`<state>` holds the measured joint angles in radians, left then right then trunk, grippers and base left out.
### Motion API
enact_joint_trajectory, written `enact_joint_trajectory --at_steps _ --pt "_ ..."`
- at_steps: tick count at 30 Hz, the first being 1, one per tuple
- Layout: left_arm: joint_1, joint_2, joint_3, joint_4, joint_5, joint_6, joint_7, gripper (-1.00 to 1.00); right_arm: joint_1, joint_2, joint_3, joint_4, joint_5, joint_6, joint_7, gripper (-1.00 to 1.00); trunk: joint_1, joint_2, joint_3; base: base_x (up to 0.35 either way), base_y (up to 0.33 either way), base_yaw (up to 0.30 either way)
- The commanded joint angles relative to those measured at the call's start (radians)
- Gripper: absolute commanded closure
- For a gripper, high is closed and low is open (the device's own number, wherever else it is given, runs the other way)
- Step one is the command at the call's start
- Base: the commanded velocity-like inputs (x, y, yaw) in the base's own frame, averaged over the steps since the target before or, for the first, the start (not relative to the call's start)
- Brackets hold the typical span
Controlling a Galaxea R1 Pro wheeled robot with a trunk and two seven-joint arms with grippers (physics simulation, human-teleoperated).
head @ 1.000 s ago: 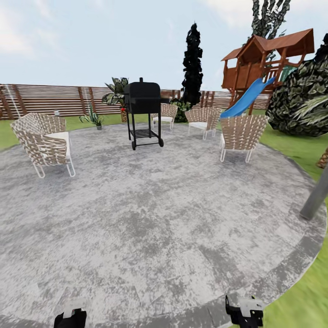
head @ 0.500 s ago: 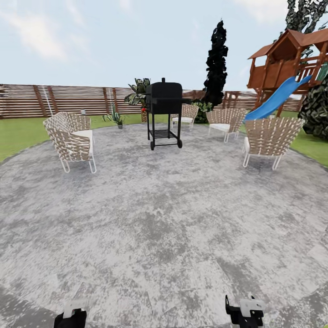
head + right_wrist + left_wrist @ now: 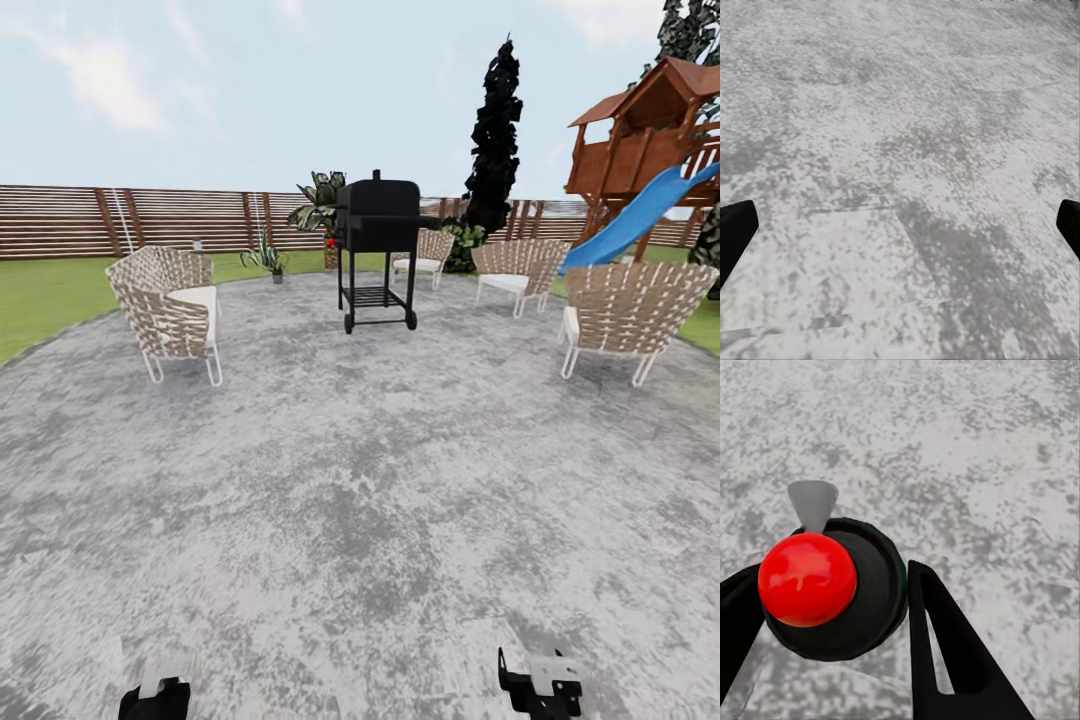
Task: Pick up the pesticide atomizer in the garden and spray insectifuge to fully cover both potted plants in the garden.
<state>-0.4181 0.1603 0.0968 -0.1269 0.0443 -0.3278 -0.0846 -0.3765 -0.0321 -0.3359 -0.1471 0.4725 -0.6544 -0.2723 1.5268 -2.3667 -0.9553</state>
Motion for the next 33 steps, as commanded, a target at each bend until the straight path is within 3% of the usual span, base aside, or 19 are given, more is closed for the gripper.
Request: enact_joint_trajectory --at_steps 1,33 --pt "-0.001 0.0 0.007 0.001 0.005 -0.002 -0.009 1.0 -0.001 0.0 -0.004 0.001 0.011 -0.002 -0.007 -1.0 0.0 0.0 -0.001 0.33 0.077 0.0" --pt "-0.001 0.0 0.006 0.003 0.003 -0.002 -0.009 1.0 -0.001 0.004 -0.003 0.003 0.011 -0.002 -0.007 -1.0 0.0 0.0 -0.001 0.334 0.007 0.012"
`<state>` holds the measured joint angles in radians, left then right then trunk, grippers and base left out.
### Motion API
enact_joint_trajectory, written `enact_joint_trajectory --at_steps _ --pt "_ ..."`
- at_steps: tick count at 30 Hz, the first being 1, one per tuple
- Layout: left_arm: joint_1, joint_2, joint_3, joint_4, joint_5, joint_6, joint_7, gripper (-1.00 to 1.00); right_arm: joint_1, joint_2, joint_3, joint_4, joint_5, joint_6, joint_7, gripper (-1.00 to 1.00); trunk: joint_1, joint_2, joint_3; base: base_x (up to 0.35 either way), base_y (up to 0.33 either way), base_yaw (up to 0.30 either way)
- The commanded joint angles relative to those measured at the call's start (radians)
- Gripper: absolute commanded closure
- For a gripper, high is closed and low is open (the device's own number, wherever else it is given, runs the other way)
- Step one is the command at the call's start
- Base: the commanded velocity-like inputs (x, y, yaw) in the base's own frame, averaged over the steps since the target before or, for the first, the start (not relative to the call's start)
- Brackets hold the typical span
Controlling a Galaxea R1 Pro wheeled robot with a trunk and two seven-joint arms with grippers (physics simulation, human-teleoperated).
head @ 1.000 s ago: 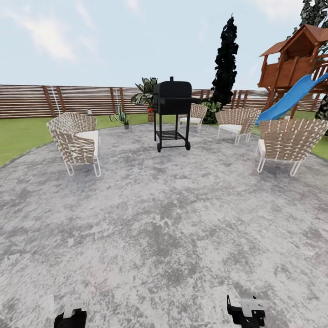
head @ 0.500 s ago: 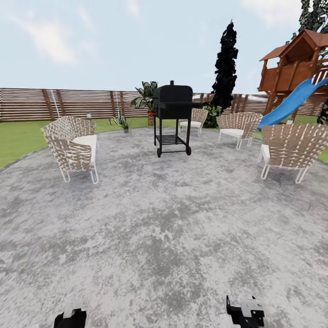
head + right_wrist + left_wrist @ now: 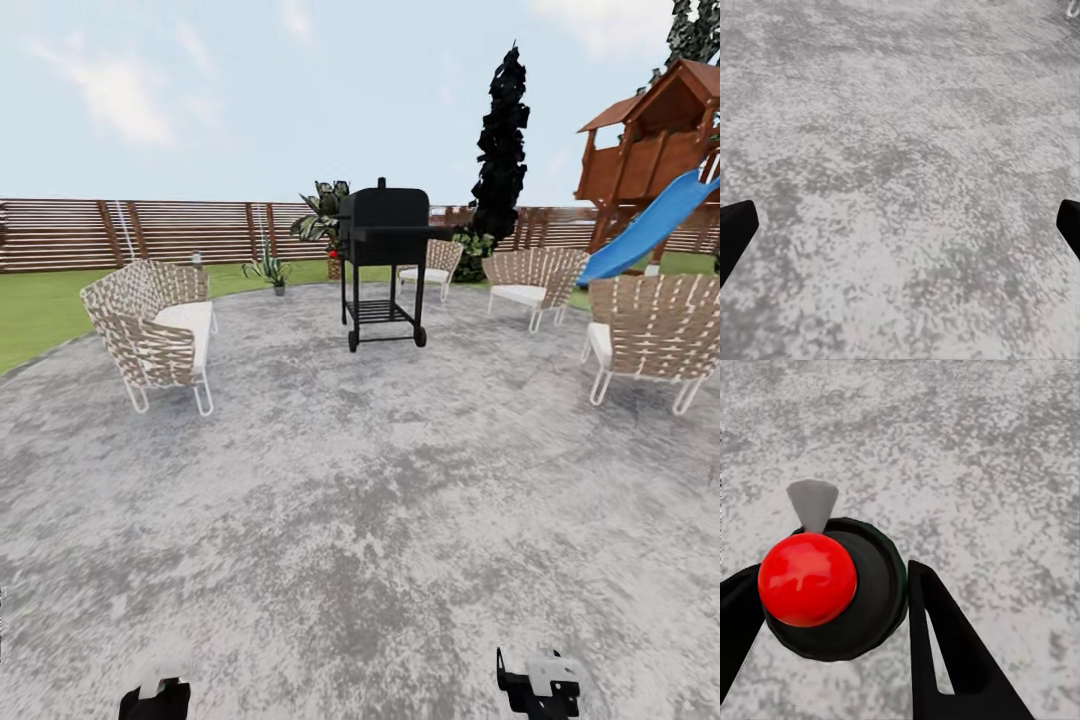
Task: Pick up the pesticide atomizer in the garden and spray insectifuge to fully cover both potted plants in the garden.
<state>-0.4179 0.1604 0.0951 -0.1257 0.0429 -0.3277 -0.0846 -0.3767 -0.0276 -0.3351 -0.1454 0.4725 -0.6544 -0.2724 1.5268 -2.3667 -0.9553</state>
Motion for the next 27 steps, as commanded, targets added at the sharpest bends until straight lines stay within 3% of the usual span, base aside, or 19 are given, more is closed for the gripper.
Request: enact_joint_trajectory --at_steps 1,13,27 --pt "-0.001 0.0 0.008 0.001 0.005 -0.002 -0.009 1.0 -0.001 0.0 -0.004 0.001 0.011 -0.002 -0.007 -1.0 0.0 0.0 -0.001 0.337 0.0 0.235" --pt "-0.001 -0.001 0.008 0.001 0.005 -0.002 -0.009 1.0 -0.001 0.002 -0.004 0.001 0.011 -0.002 -0.007 -1.0 0.0 0.0 -0.001 0.338 0.0 0.26" --pt "-0.001 -0.001 0.008 0.001 0.005 -0.003 -0.009 1.0 -0.001 0.005 -0.004 0.0 0.008 -0.002 -0.01 -1.0 0.0 0.0 -0.001 0.338 0.0 0.015"
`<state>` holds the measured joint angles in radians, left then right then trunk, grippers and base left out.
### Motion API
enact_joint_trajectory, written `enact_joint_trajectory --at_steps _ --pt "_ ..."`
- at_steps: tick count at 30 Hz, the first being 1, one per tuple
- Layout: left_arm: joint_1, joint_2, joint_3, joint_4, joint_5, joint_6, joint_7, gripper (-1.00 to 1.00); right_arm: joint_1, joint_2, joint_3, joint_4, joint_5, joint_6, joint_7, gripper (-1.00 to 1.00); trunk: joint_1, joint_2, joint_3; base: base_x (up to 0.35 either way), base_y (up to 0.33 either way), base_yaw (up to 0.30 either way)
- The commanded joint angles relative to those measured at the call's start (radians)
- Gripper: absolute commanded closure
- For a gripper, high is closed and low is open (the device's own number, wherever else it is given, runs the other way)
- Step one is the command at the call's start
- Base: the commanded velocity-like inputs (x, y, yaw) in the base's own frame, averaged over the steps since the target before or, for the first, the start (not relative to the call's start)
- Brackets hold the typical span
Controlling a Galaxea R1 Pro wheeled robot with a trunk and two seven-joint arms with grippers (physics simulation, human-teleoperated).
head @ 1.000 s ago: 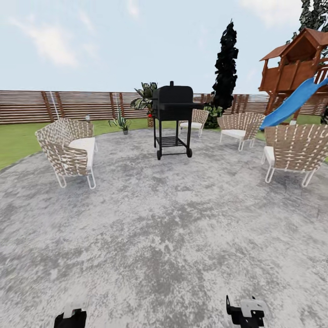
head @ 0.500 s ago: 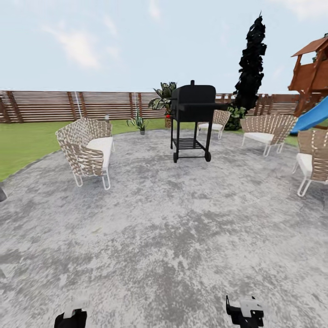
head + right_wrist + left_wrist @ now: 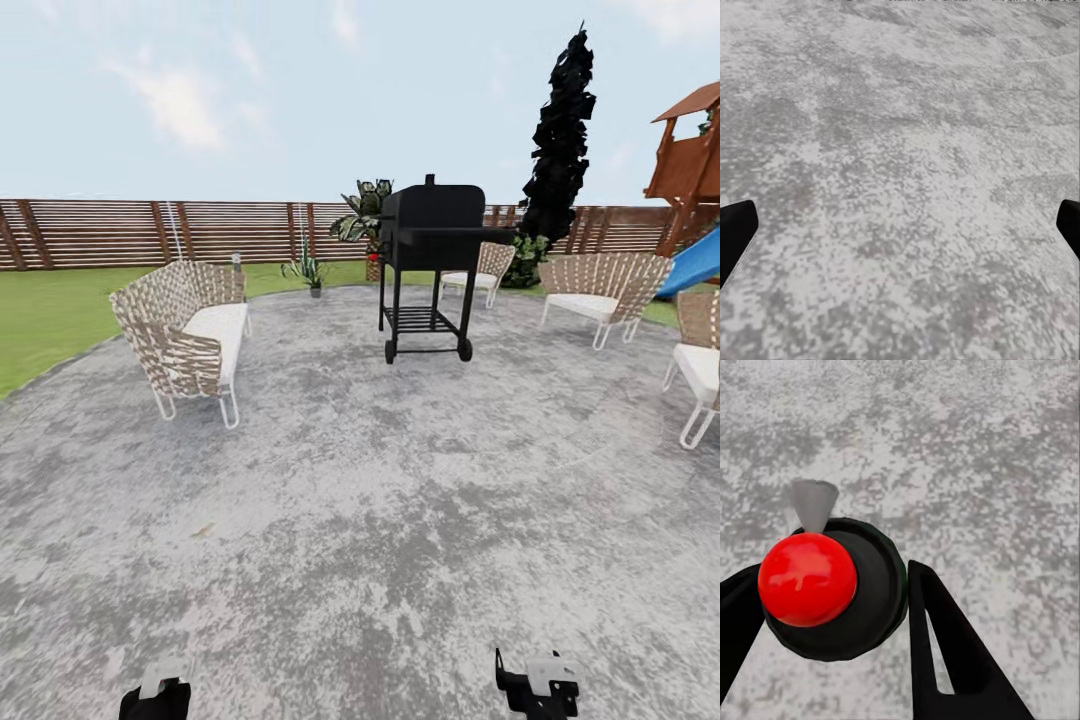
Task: Pick up the pesticide atomizer in the garden and spray insectifuge to fully cover both potted plants in the garden.
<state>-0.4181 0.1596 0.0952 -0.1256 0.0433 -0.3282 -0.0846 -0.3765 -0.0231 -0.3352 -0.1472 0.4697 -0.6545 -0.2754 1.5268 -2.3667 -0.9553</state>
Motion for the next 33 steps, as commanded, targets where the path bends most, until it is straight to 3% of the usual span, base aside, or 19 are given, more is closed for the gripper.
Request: enact_joint_trajectory --at_steps 1,19,28,33 --pt "-0.001 0.0 0.008 0.001 0.005 -0.002 -0.009 1.0 -0.001 0.0 -0.004 0.001 0.011 -0.002 -0.007 -1.0 0.0 0.0 -0.001 0.338 0.0 0.0" --pt "-0.001 0.0 0.008 0.001 0.004 -0.003 -0.009 1.0 -0.001 -0.004 -0.004 0.001 0.012 -0.002 -0.002 -1.0 0.0 0.0 -0.001 0.338 0.0 0.002" --pt "-0.001 0.0 0.007 0.001 0.004 -0.003 -0.009 1.0 -0.001 -0.003 -0.004 0.001 0.013 -0.002 -0.002 -1.0 0.0 0.0 -0.001 0.338 0.0 0.223" --pt "-0.001 0.0 0.006 0.001 0.004 -0.003 -0.009 1.0 -0.001 -0.004 -0.004 0.018 0.013 -0.002 -0.004 -1.0 0.0 0.0 -0.001 0.338 0.0 0.029"
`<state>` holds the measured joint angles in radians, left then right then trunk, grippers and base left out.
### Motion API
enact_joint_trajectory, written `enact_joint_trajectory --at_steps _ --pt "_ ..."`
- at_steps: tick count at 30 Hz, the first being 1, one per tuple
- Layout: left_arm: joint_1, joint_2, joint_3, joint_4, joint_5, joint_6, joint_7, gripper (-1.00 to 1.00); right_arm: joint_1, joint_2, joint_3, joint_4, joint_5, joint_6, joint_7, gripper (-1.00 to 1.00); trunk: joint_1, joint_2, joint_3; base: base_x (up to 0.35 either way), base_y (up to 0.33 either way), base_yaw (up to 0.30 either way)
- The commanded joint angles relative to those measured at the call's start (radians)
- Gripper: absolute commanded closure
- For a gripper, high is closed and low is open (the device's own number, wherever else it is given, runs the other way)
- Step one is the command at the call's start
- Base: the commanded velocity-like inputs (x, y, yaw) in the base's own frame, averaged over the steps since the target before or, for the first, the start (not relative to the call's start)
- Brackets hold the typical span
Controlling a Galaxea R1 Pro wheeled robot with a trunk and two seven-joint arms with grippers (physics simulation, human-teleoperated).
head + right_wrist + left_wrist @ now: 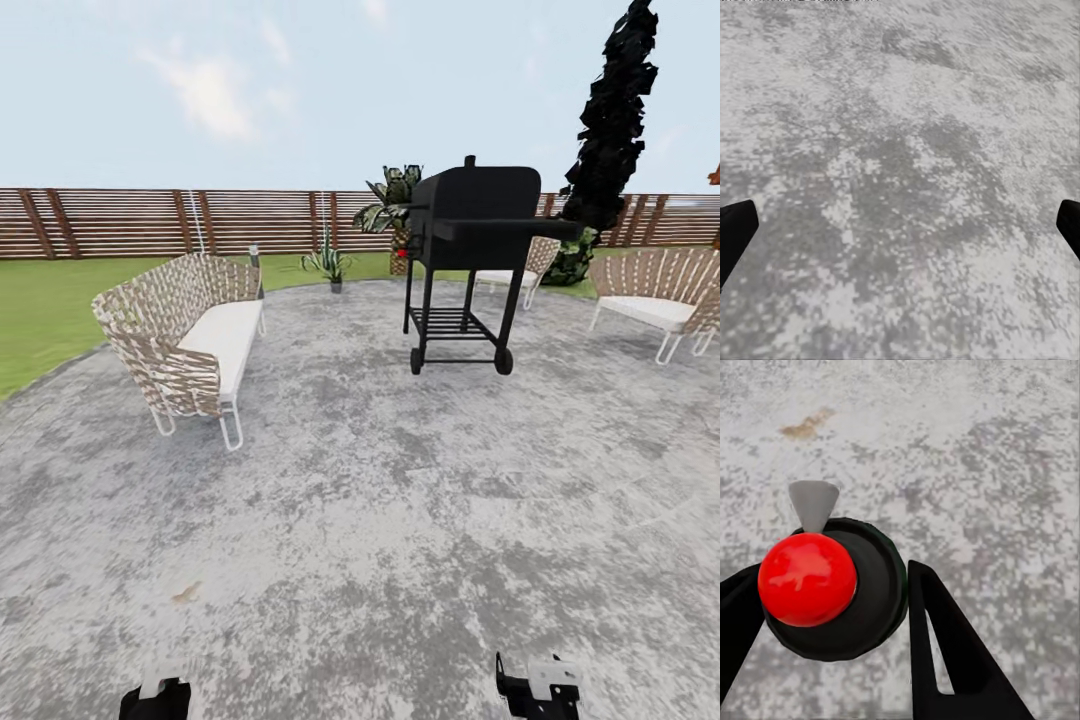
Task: Pick up the pesticide atomizer in the garden and spray insectifuge to fully cover both potted plants in the garden.
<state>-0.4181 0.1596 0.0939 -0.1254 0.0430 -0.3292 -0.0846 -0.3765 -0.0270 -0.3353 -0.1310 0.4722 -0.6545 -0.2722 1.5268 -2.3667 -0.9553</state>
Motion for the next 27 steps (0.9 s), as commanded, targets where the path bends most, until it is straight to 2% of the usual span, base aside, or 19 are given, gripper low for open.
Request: enact_joint_trajectory --at_steps 1,27 --pt "-0.001 0.0 0.007 0.001 0.005 -0.002 -0.009 1.0 -0.001 0.0 -0.004 0.003 0.011 -0.002 -0.007 -1.0 0.0 0.0 -0.001 0.338 0.0 0.0" --pt "-0.001 0.0 0.007 0.001 0.005 -0.002 -0.009 1.0 -0.001 0.001 -0.004 0.004 0.011 -0.002 -0.007 -1.0 0.0 0.0 -0.001 0.338 0.0 0.008"
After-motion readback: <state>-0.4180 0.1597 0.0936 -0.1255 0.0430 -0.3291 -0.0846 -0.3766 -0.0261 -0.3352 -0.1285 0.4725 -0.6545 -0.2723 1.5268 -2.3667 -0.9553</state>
